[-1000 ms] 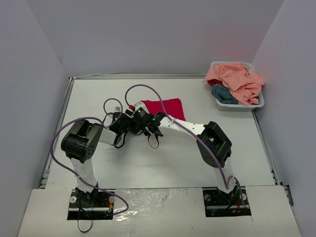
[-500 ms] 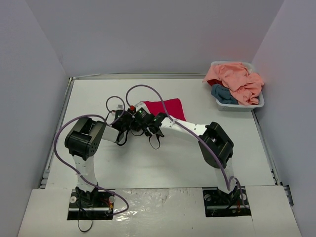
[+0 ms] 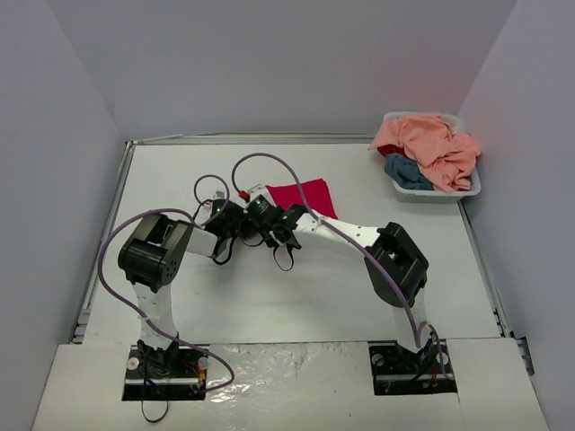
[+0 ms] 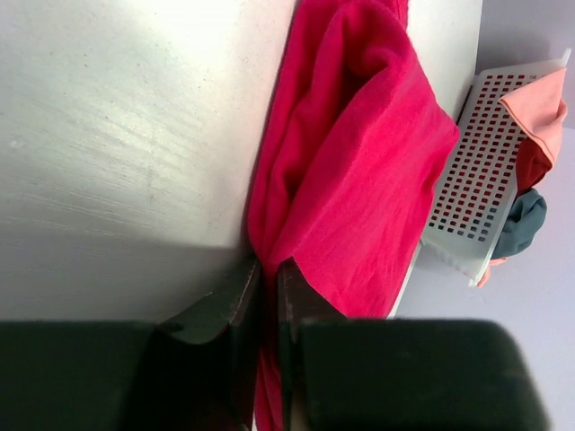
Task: Fold and stack the t-shirts
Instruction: Put the neatly folded tshirt into the corner of the board with the left arm
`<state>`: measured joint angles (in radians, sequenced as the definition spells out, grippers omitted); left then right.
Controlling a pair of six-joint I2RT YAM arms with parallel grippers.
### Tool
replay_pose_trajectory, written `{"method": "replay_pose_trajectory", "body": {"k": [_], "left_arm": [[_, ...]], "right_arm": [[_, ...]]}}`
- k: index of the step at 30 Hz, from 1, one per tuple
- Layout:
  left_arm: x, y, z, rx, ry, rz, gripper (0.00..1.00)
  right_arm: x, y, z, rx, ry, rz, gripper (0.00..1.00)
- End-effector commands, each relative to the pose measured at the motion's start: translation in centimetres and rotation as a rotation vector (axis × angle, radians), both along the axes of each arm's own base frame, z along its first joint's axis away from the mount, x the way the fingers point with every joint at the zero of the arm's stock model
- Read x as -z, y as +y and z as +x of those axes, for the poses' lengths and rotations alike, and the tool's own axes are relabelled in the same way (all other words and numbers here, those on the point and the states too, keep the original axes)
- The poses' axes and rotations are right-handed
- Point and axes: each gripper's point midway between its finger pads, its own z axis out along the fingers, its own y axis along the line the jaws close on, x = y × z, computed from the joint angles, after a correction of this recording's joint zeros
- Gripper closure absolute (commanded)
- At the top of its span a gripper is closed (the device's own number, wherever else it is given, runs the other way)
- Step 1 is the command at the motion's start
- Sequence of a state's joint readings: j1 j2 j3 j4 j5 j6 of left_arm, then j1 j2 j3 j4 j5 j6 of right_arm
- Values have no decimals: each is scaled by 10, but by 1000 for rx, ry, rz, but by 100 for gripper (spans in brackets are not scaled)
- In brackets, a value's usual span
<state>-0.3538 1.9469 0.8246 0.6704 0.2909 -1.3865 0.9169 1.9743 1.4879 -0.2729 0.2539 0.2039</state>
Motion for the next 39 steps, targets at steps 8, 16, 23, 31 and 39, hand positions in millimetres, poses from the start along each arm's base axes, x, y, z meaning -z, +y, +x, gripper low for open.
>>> {"method": "replay_pose_trajectory", "body": {"k": [8,16,23,31,39], "left_arm": [[1,7,2,19,13,116,97],[-3,10,8,61,15,176,97],[-12,15,16,96,1,216,96],[-20,22,27,142,-13,241,93],[-23,38,38,153,-11,299,91]], "right_arm": [[-33,-4,-9,-11,-11,60,40],[-56,-22,-34,-30,0,56,32],[-63,-47,-46,2,-21,45,30],[-46,-60,-48,25,-5,-2,30],[-36,-71,-45,51,-1,-44,29]]}}
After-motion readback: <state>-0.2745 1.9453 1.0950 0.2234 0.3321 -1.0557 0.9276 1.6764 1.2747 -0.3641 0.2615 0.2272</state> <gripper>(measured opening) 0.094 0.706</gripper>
